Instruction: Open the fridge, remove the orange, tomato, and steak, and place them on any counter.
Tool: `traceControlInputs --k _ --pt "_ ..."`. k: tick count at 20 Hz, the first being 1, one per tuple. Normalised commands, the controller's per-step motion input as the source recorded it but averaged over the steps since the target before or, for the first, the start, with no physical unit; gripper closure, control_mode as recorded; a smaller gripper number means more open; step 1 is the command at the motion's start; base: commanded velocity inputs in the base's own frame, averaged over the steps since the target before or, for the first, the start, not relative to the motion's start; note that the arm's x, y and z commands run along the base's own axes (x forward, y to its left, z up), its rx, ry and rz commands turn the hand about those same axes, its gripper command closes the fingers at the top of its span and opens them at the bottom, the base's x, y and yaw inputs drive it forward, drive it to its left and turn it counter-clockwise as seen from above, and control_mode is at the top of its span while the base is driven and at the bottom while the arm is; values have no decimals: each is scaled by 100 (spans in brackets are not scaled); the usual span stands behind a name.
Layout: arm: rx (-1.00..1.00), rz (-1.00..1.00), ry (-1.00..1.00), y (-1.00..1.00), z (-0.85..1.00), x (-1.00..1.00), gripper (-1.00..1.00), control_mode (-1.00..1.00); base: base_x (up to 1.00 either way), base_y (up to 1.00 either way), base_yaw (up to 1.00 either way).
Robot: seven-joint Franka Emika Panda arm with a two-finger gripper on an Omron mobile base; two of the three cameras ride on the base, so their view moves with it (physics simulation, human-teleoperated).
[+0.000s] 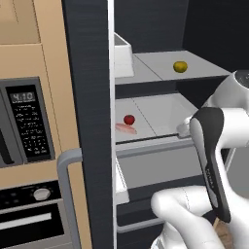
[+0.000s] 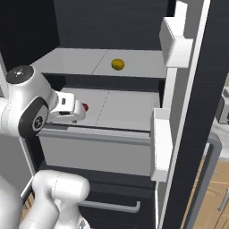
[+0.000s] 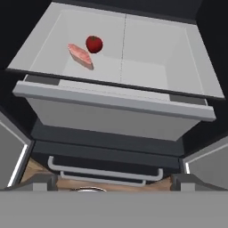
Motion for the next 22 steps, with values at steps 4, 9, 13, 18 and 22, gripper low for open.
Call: traceControlInputs --k 4,9,13,18,22 --pt "0 18 4 37 -20 0 -100 -100 0 0 0" --pt "4 17 14 1 -1 0 -100 -100 0 0 0" --pt "4 8 7 10 -2 18 -100 -100 0 0 0" --pt "0 1 1 47 -18 34 -100 -100 0 0 0" --pt "0 0 0 25 -13 41 -100 -100 0 0 0"
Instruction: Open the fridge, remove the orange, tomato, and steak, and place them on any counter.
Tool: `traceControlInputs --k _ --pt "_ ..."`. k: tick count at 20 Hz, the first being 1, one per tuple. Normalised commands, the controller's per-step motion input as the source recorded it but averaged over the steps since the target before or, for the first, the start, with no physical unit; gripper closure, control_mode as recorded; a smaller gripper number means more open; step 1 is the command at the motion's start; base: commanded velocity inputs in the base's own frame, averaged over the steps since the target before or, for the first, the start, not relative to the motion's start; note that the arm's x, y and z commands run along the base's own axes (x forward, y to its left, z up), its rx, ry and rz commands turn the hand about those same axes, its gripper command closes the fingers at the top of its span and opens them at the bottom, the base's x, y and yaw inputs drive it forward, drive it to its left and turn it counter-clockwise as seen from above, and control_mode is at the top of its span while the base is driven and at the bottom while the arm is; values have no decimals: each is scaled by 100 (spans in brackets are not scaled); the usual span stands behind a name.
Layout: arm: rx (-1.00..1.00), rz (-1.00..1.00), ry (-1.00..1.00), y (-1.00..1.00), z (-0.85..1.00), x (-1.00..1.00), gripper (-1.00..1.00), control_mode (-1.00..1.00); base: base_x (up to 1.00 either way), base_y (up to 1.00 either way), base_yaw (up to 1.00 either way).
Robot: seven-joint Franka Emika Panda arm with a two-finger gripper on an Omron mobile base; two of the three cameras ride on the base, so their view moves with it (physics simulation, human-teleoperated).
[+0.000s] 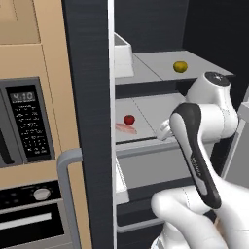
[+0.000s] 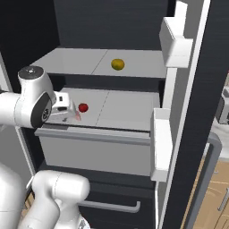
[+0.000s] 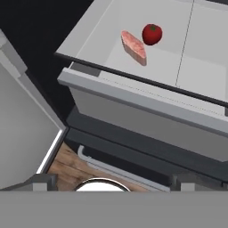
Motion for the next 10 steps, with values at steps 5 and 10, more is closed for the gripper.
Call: traceControlInputs --k 5,10 --pt "0 0 0 6 -17 40 -100 -100 0 0 0" --pt "0 0 0 11 -23 48 -100 -100 0 0 0"
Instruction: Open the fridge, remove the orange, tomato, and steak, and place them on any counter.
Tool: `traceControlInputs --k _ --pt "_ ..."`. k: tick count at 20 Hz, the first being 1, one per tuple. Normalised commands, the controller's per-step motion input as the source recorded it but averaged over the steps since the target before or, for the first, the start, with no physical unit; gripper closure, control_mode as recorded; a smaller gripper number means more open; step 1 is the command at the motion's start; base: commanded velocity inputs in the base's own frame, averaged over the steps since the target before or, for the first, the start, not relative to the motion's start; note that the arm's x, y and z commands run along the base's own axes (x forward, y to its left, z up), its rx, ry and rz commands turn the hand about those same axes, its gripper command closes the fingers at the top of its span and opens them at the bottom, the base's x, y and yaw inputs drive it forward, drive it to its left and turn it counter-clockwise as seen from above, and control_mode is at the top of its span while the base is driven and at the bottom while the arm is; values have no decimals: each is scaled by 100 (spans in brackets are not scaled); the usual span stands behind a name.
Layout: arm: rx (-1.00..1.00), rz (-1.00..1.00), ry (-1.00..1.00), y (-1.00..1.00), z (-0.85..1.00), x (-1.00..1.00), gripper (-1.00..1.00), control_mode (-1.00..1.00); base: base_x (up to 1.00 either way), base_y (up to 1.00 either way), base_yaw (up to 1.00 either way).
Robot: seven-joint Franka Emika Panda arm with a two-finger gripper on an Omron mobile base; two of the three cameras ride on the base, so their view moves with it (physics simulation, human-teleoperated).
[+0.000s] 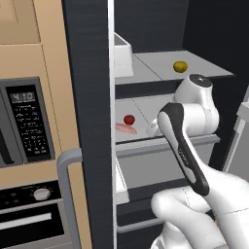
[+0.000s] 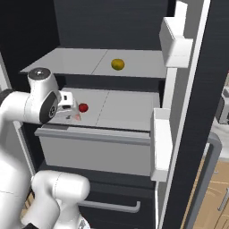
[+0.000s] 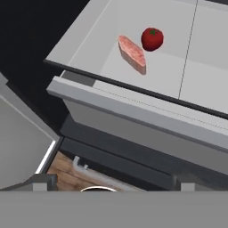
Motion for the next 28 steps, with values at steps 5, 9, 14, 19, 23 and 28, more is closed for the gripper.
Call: traceControlInputs --k 5,9,14,19,23,28 --pt "0 0 0 18 -41 42 -100 -100 0 0 0" --pt "0 0 0 9 -31 44 -100 -100 0 0 0" --pt "0 0 0 4 -17 39 -100 -100 0 0 0" --pt "0 0 0 5 -23 38 -100 -100 0 0 0" --pt "0 0 0 3 -12 37 -100 -100 0 0 0" --pt "0 0 0 7 -15 41 -100 -100 0 0 0"
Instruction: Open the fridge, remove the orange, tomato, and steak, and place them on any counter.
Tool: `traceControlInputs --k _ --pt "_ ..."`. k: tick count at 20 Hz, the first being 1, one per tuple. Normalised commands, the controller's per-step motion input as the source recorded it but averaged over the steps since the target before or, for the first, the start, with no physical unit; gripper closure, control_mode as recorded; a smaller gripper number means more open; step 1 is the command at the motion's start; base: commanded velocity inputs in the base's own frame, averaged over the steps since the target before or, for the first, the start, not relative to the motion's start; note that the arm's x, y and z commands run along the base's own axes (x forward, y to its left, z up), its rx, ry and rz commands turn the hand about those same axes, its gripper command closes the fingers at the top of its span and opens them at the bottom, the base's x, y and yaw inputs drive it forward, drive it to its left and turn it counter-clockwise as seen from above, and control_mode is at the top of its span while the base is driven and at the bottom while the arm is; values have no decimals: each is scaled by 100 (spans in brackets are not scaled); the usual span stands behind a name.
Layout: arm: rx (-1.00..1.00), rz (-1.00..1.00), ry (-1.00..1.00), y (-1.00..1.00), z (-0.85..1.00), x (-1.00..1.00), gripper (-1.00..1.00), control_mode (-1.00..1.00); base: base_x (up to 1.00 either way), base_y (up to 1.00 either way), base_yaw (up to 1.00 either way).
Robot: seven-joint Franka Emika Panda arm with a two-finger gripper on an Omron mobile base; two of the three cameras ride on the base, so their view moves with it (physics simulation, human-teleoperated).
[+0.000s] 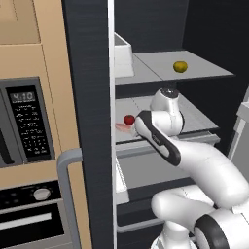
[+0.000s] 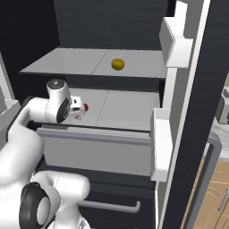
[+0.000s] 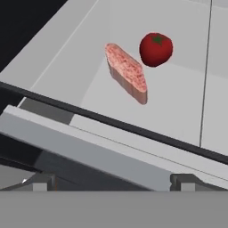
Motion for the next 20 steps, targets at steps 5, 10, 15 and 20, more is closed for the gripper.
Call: traceControlInputs --k 5,10,15,20 --pt "0 0 0 16 -19 36 -100 -100 0 0 0" --pt "0 0 0 9 -16 38 -100 -100 0 0 0" --pt "0 0 0 1 -13 38 -100 -100 0 0 0" --pt "0 0 2 3 -22 32 -100 -100 0 0 0"
